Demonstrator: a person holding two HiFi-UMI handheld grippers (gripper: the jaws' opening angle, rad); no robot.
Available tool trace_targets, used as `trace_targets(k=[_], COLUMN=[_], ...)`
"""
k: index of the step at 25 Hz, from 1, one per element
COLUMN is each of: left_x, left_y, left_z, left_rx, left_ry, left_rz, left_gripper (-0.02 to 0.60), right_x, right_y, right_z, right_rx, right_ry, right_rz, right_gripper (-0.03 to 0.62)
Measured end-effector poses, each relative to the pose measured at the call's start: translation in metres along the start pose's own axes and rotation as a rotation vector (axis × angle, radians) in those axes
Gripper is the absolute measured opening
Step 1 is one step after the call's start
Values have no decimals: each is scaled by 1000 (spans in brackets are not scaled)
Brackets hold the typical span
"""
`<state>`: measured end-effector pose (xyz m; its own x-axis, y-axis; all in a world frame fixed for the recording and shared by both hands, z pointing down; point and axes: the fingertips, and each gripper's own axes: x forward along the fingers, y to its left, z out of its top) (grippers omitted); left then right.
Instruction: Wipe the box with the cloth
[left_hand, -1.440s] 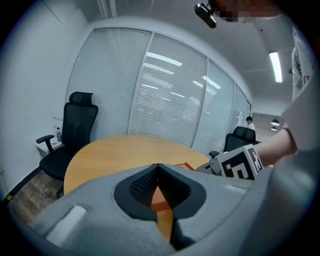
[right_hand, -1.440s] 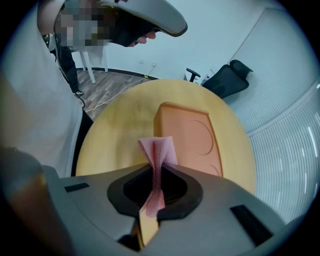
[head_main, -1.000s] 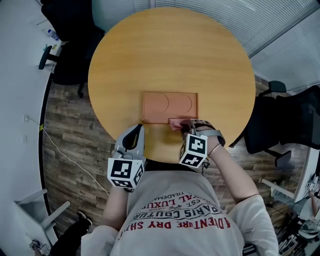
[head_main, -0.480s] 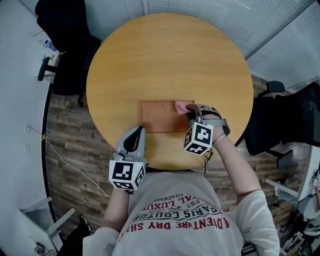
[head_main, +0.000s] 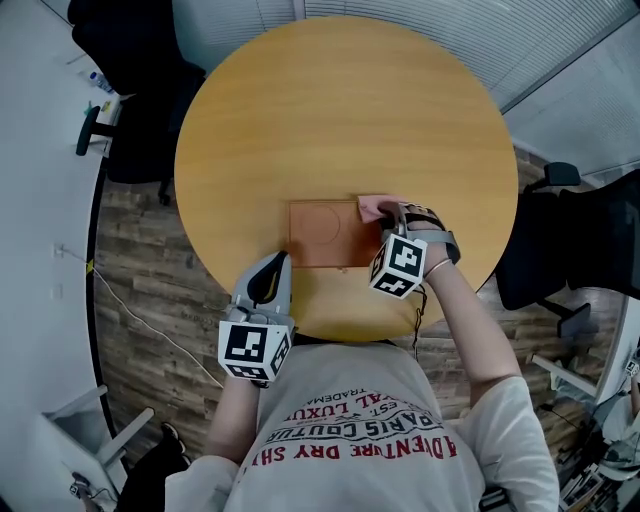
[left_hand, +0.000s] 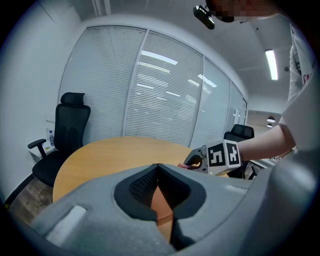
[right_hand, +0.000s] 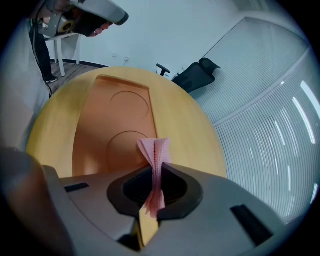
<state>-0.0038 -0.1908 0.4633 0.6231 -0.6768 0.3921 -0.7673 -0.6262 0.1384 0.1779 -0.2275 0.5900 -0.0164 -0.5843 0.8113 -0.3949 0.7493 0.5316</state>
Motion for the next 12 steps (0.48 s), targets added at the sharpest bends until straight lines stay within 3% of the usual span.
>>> trace_targets(k=[12], left_x=[4], left_y=[-6], left_z=[-11], left_rx=[-7], left_ry=[30], left_rz=[-25], left_gripper=[8], right_x=[2], right_y=[22], right_z=[-4], right_rx=[-24], right_ry=[30], right_rz=[64], right_gripper=[29])
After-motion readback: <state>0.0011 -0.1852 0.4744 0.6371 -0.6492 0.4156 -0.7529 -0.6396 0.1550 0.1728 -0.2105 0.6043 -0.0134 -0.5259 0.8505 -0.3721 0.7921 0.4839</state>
